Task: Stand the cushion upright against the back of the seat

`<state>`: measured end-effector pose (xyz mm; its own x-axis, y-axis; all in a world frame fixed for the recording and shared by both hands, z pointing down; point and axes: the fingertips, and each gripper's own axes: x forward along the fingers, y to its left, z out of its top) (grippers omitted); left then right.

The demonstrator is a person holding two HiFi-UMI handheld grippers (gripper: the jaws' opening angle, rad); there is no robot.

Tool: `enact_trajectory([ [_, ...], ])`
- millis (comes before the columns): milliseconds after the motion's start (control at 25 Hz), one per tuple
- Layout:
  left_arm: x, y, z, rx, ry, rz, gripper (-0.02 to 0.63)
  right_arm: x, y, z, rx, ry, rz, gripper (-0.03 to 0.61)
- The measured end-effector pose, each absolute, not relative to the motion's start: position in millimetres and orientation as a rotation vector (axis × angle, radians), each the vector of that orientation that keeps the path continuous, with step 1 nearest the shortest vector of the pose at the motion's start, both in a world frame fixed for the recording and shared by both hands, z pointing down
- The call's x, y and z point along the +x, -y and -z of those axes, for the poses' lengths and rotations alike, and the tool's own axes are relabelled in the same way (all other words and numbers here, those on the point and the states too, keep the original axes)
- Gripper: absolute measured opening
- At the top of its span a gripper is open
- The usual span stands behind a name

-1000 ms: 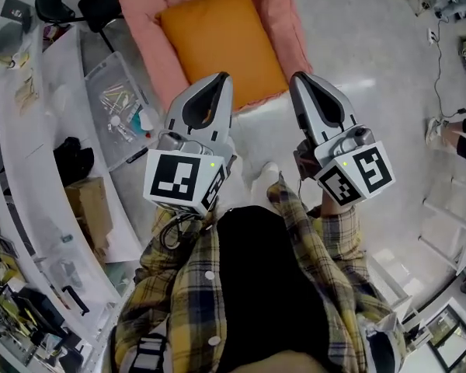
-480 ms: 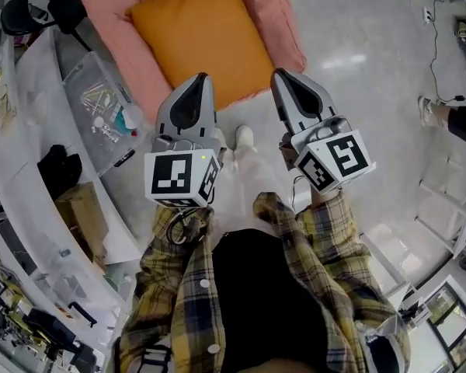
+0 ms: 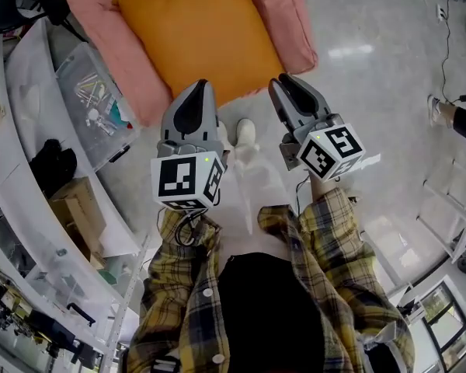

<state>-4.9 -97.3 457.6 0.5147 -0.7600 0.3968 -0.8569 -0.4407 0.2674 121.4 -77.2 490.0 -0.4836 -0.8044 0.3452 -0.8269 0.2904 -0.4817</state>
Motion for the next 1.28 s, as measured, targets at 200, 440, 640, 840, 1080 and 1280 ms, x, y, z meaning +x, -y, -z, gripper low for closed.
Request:
enact_trajectory([
  [200, -5.2, 95.9, -495.7, 2.292, 1.311, -0.366, 0.005, 124.3, 69.2, -550.7, 1.571, 2.436, -1.123, 0.135],
  [440, 7.5, 92.2, -532.3, 2.274, 1.265, -0.392, 0.005, 127.9, 50.4, -624.0, 1.559, 2.345, -1.281, 0.167],
  [640, 21.1, 93.6, -557.8, 2.289, 1.223, -0.438, 0.005, 127.6, 41.9, -683.4, 1.531, 2.255, -1.506, 0.221],
  [840, 20.0, 96.4, -575.6, 2.294, 1.214, -0.457, 0.005, 122.6, 35.9, -741.8, 1.514, 2.156, -1.685, 0.236],
  [1080, 8.4, 93.3, -603.7, 2.259, 1.218, -0.495, 0.005, 105.5, 30.6, -806.2, 1.417, 2.081, -1.909, 0.258],
  [1280, 8.6, 92.9, -628.2, 2.252, 1.212, -0.522, 0.005, 84.2, 36.6, -831.5, 1.256, 2.153, -2.084, 0.264],
])
